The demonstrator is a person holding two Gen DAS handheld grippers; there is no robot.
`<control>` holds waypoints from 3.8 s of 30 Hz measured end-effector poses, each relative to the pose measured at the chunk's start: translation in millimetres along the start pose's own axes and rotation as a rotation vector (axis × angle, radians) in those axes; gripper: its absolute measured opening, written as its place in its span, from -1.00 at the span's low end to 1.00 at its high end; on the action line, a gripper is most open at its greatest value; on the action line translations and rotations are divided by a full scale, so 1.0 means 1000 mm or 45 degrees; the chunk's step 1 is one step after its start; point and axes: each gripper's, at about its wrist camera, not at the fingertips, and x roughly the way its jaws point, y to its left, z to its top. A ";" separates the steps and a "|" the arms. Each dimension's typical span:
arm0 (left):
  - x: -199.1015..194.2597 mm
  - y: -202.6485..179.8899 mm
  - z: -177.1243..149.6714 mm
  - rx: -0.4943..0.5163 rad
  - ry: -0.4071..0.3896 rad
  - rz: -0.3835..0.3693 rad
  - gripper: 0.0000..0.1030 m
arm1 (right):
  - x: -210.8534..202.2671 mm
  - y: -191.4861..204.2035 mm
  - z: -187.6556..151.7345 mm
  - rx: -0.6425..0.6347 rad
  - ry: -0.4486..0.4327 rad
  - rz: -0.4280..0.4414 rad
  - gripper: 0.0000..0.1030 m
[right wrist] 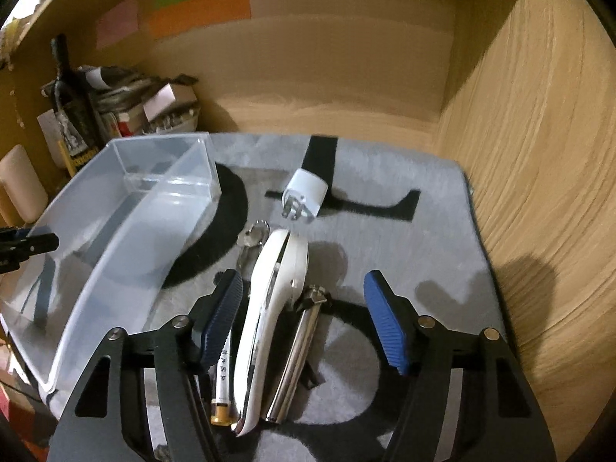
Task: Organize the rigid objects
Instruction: 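Grasp the clear plastic box rim with the left gripper while the right gripper grasps the white device, then lift the white device with the right gripper and lower it into the box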
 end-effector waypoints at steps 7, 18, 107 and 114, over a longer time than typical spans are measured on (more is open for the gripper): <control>0.006 -0.008 -0.004 0.012 0.001 -0.029 -0.70 | 0.023 0.007 0.000 0.001 0.094 0.033 0.14; 0.007 -0.008 -0.002 0.045 -0.007 -0.031 -0.75 | 0.063 0.012 0.006 0.004 0.220 0.068 -0.09; -0.005 -0.011 -0.002 0.053 -0.095 -0.037 -0.79 | 0.032 0.144 0.058 -0.294 0.110 0.430 -0.41; -0.005 -0.011 -0.002 0.053 -0.095 -0.035 -0.79 | 0.011 0.138 0.057 -0.306 0.012 0.385 0.13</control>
